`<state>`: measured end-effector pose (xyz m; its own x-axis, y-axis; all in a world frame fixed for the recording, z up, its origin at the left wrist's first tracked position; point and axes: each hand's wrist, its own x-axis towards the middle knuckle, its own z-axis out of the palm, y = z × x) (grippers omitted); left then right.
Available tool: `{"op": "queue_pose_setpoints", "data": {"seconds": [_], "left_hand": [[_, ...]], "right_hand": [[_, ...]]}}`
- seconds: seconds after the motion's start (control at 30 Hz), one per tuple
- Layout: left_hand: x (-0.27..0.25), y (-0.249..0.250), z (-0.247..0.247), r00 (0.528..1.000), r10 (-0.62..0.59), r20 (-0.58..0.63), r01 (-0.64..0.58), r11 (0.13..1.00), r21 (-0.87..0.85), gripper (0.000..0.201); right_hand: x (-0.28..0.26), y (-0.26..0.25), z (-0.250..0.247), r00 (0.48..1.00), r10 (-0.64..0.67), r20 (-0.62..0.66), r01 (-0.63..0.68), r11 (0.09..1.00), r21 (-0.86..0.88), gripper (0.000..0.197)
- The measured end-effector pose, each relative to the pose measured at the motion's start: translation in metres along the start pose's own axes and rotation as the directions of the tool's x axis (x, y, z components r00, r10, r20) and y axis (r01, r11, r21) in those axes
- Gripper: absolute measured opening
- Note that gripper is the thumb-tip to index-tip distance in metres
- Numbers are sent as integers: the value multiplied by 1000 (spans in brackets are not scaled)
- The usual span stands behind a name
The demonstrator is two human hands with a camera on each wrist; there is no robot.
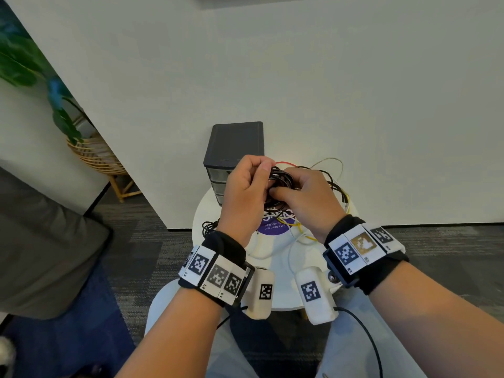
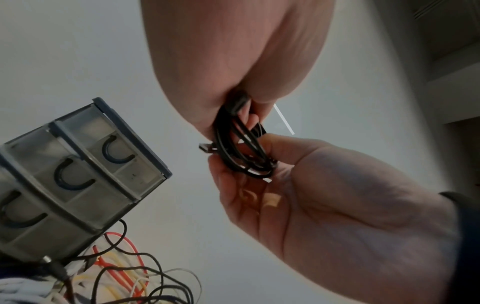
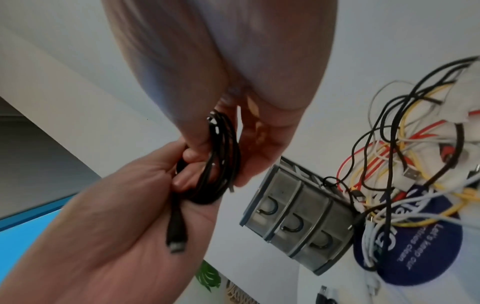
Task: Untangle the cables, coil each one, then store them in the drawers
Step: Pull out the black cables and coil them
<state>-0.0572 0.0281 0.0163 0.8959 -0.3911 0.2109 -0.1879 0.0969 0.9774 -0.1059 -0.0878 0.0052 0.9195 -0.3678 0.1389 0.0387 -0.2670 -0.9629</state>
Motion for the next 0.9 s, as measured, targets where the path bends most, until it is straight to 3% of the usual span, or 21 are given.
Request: {"op": "queue_pose_setpoints", "data": {"seconds": [0.07,0.13,0.3,0.9], "left_hand": [[2,2,-2,1000,25,-12,-25,999,32,15],[3,3,-4,999,37,-31,-36,998,43,14],[4,3,-4,999,40,-32,-38,998,41,14],[14,25,-3,988,-145,55,153,966,-210,15]], "right_hand": [[-1,-2,3,999,-16,-42,17,1000,24,22],[-2,-2,5,999,-10,-39,14,995,97,17],[-2,0,-1,994,96,51,-108,927,360,18],[1,-12,-11,992,27,122,-95,795,599,25]]}}
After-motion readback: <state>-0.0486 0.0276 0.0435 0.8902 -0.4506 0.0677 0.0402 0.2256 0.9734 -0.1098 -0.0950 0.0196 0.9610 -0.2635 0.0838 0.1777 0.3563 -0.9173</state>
